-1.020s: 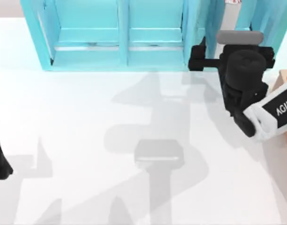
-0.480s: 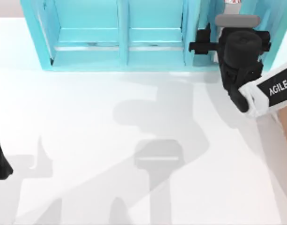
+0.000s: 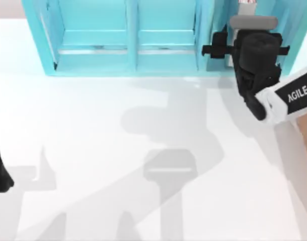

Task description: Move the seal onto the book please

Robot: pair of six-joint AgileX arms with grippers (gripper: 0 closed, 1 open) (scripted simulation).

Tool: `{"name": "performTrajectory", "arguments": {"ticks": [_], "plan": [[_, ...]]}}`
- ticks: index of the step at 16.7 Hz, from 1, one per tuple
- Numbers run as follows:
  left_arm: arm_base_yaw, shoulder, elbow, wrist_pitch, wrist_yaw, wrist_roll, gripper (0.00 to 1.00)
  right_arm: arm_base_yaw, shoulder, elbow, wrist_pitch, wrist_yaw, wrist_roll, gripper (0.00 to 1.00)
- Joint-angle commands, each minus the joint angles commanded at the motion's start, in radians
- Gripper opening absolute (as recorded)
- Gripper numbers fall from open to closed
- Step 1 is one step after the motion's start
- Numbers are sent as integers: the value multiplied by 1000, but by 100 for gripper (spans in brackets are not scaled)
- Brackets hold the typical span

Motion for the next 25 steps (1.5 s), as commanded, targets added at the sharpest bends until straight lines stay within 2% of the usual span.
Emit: {"name": "performTrajectory", "arguments": {"ticks": [7,18,21,25], "plan": [[0,0,0,0,0,0,100,0,0,0,0,0,0,2],[0,0,0,0,0,0,100,5,-15,-7,-8,3,1,0],[0,0,0,0,0,0,100,34,-114,-47,-67,26,2,0],[0,0,0,0,0,0,100,98,-380,-150,-215,85,6,0]]}}
